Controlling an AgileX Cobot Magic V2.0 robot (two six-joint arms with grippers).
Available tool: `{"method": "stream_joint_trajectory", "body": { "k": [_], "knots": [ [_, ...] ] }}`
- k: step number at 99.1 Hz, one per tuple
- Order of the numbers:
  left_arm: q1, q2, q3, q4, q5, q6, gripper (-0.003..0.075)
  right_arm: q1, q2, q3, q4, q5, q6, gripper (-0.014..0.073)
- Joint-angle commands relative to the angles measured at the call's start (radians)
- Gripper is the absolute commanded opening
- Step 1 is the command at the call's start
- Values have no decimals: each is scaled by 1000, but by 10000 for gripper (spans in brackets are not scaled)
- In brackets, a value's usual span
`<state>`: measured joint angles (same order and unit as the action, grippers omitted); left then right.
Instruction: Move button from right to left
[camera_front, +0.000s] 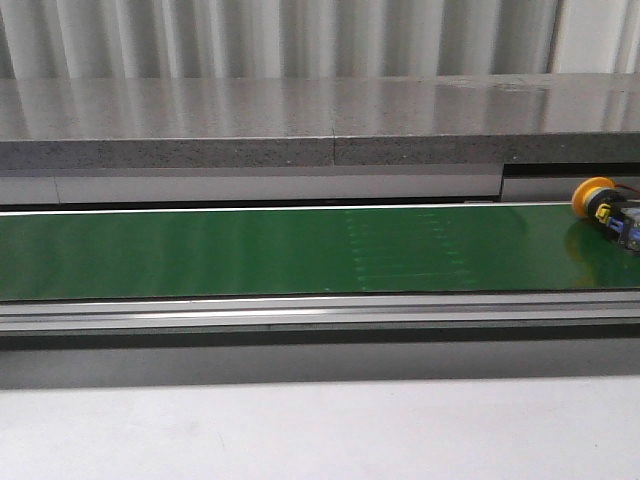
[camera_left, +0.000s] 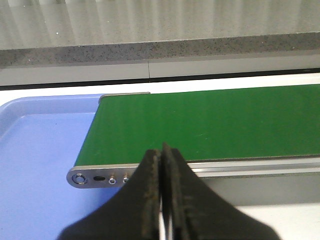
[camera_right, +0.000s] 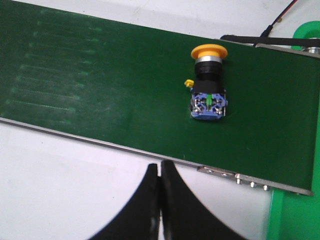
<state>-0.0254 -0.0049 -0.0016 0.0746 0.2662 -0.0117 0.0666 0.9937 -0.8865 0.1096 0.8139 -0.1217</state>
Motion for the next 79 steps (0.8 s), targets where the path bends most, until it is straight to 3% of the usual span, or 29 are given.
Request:
{"method": "stream_joint_trajectory", "body": {
  "k": [1,39,79],
  "knots": [
    [-3,-34,26,-8,-80,-9,-20,2,-92,44,5,-97,-14,-67],
    [-3,-34,26,-8,-80,-9,-20,2,-510,314,8,-215,-14,-67],
    [-3,-34,26,2,-82,-9,-20,1,-796,413,8,-285,-14,-67]
  ]
}}
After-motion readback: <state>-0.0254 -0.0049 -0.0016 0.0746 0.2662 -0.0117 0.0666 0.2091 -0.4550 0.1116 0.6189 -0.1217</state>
